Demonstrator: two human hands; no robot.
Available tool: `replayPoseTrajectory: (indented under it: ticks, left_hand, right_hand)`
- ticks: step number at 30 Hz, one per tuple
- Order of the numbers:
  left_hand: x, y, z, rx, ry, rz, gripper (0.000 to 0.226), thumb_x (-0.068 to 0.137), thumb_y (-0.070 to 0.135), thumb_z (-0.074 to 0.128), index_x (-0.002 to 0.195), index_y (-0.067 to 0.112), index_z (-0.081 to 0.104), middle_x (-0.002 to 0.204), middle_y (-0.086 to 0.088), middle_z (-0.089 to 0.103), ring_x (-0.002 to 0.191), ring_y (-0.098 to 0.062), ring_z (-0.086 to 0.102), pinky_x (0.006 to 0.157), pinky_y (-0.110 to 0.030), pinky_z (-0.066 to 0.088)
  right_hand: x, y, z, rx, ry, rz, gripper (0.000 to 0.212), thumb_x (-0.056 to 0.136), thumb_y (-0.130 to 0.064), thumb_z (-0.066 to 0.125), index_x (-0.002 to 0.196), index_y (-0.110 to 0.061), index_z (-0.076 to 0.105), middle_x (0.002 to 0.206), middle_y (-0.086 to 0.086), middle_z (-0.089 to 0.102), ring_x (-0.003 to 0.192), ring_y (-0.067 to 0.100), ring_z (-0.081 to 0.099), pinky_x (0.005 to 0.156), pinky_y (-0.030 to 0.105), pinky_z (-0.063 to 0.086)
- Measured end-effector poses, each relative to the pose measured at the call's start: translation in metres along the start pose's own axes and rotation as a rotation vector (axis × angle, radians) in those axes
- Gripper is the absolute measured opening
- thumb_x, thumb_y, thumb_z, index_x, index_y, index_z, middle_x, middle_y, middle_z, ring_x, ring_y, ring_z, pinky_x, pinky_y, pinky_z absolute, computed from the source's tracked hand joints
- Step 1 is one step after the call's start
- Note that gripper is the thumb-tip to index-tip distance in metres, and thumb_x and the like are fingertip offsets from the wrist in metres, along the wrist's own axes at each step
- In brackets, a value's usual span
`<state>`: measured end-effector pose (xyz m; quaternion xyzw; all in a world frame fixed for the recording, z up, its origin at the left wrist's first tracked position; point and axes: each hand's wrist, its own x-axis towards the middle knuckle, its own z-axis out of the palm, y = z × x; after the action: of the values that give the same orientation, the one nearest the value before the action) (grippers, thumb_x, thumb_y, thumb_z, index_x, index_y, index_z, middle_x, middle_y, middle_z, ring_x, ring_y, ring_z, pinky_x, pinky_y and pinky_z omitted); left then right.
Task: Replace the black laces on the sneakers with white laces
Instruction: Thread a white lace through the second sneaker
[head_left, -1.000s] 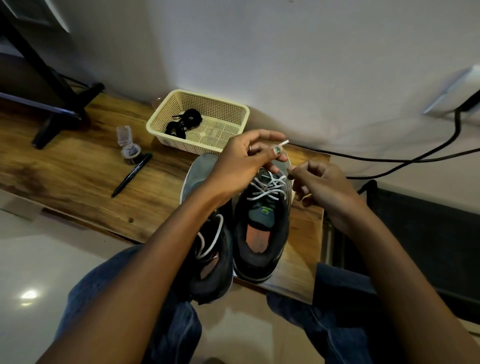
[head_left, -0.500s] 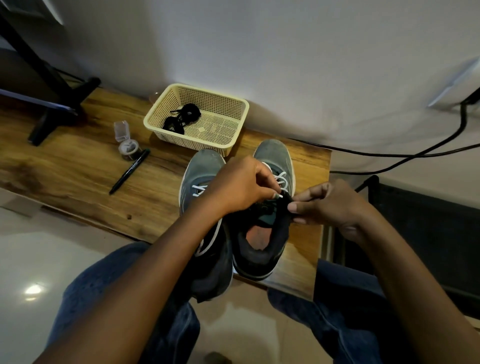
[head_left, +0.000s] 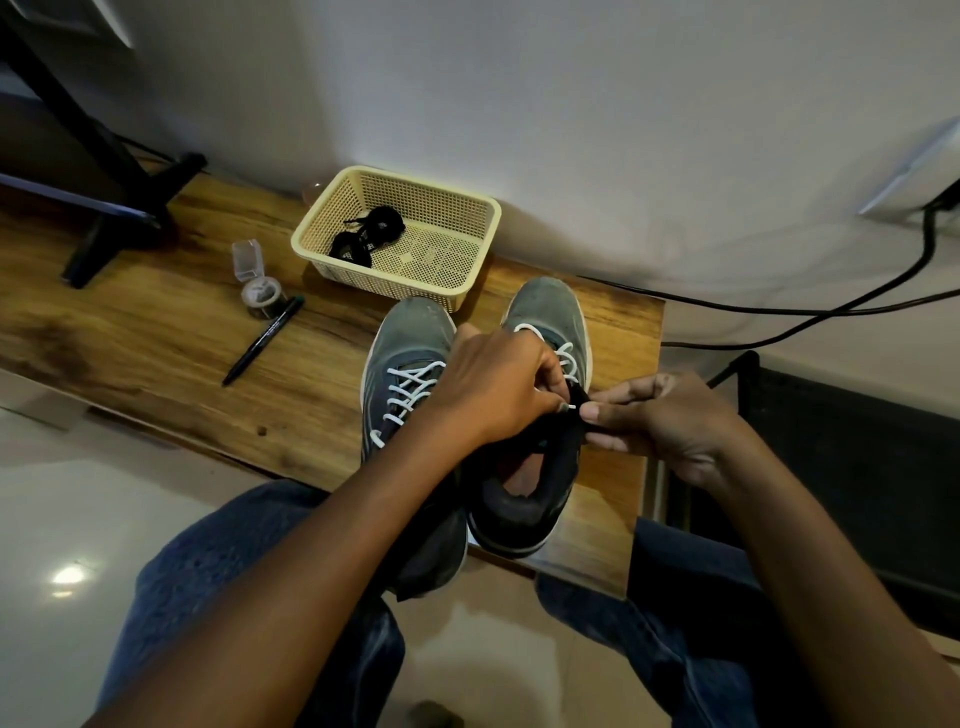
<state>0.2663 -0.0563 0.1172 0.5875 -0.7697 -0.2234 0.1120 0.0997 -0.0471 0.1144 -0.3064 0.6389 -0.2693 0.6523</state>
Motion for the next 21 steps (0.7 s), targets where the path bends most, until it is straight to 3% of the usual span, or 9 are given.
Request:
replayPoseTrajectory:
  ticks: [7, 13, 16, 19, 21]
  left_hand:
    - [0.000, 0.004, 0.002, 0.038, 0.037, -0.025, 0.011, 0.086, 0.039, 0.065, 0.086, 0.031, 0.072, 0.086, 0.009, 0.070, 0.091, -0.012, 0.060, 0.093, -0.033, 0.027]
    - [0.000, 0.005, 0.007, 0.066, 0.028, -0.025, 0.014, 0.088, 0.039, 0.061, 0.089, 0.029, 0.071, 0.088, 0.006, 0.069, 0.089, -0.014, 0.054, 0.090, -0.035, 0.023]
    - [0.000, 0.004, 0.010, 0.067, 0.035, -0.025, 0.014, 0.089, 0.040, 0.060, 0.088, 0.030, 0.070, 0.073, 0.011, 0.058, 0.080, -0.012, 0.043, 0.088, -0.035, 0.022]
    - [-0.001, 0.004, 0.013, 0.058, 0.057, -0.023, 0.012, 0.089, 0.040, 0.060, 0.085, 0.031, 0.066, 0.063, 0.016, 0.049, 0.077, -0.010, 0.046, 0.086, -0.035, 0.021]
    - [-0.002, 0.005, 0.014, 0.054, 0.082, -0.017, 0.010, 0.088, 0.040, 0.059, 0.086, 0.032, 0.065, 0.069, 0.014, 0.058, 0.079, -0.010, 0.052, 0.085, -0.033, 0.018]
  right_hand:
    - [-0.005, -0.001, 0.003, -0.155, 0.035, -0.103, 0.011, 0.074, 0.004, 0.074, 0.081, 0.008, 0.066, 0.074, 0.016, 0.069, 0.058, 0.016, 0.068, 0.051, 0.019, 0.056]
    - [-0.006, -0.001, 0.005, -0.134, 0.046, -0.118, 0.010, 0.073, 0.006, 0.074, 0.076, 0.007, 0.065, 0.070, 0.014, 0.068, 0.057, 0.016, 0.067, 0.051, 0.020, 0.056]
    - [-0.007, 0.000, 0.005, -0.134, 0.049, -0.125, 0.012, 0.073, 0.006, 0.075, 0.079, 0.008, 0.065, 0.071, 0.014, 0.068, 0.058, 0.016, 0.067, 0.051, 0.020, 0.056]
    - [-0.006, 0.001, 0.004, -0.131, 0.060, -0.125, 0.013, 0.071, 0.005, 0.076, 0.079, 0.007, 0.065, 0.070, 0.013, 0.068, 0.057, 0.016, 0.067, 0.052, 0.020, 0.056]
    - [-0.005, 0.001, 0.003, -0.131, 0.066, -0.129, 0.012, 0.071, 0.004, 0.077, 0.077, 0.006, 0.067, 0.070, 0.014, 0.069, 0.058, 0.017, 0.068, 0.053, 0.022, 0.057]
